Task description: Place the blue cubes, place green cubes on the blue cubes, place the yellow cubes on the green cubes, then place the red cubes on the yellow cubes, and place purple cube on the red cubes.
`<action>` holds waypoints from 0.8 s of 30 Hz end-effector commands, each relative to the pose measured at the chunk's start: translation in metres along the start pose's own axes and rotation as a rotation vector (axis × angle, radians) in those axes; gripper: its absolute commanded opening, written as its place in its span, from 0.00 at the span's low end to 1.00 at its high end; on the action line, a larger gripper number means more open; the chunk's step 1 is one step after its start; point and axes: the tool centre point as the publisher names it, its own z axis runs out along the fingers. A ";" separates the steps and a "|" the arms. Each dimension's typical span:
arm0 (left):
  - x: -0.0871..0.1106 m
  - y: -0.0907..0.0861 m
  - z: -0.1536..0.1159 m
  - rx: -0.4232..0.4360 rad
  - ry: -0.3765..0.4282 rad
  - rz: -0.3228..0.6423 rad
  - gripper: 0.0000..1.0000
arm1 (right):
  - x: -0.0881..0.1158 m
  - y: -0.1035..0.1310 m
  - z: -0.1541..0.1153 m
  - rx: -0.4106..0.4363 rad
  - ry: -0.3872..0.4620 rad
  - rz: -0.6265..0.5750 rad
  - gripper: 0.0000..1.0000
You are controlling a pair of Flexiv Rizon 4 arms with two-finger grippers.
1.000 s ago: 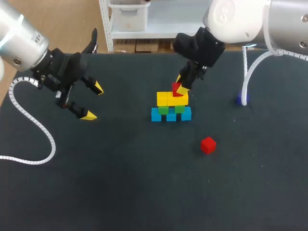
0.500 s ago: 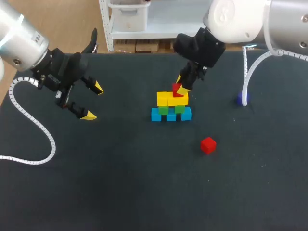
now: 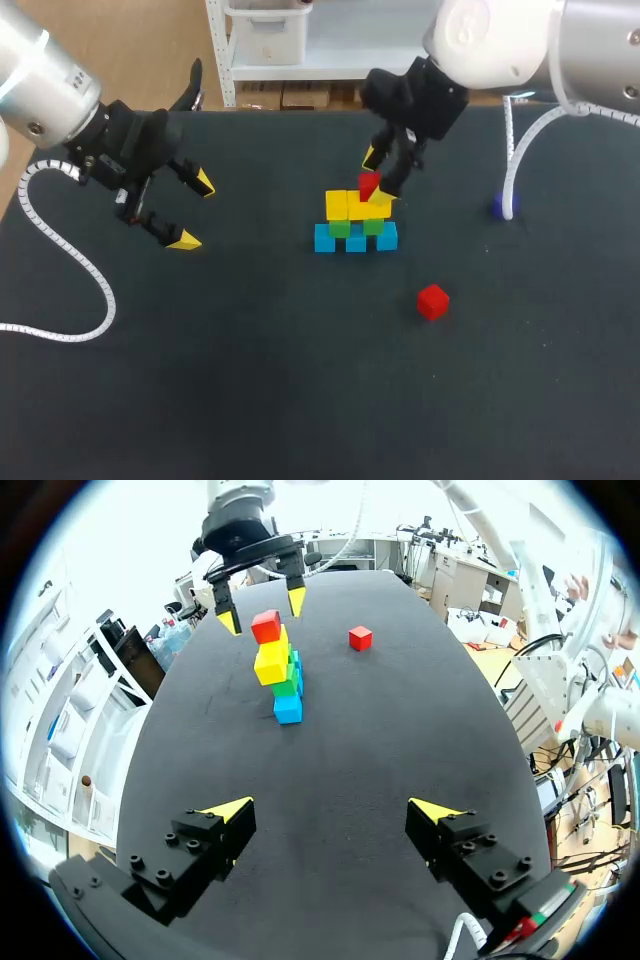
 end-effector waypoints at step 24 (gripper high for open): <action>0.001 0.001 0.000 0.001 -0.003 0.003 1.00 | 0.049 0.019 -0.064 0.060 -0.065 -0.075 1.00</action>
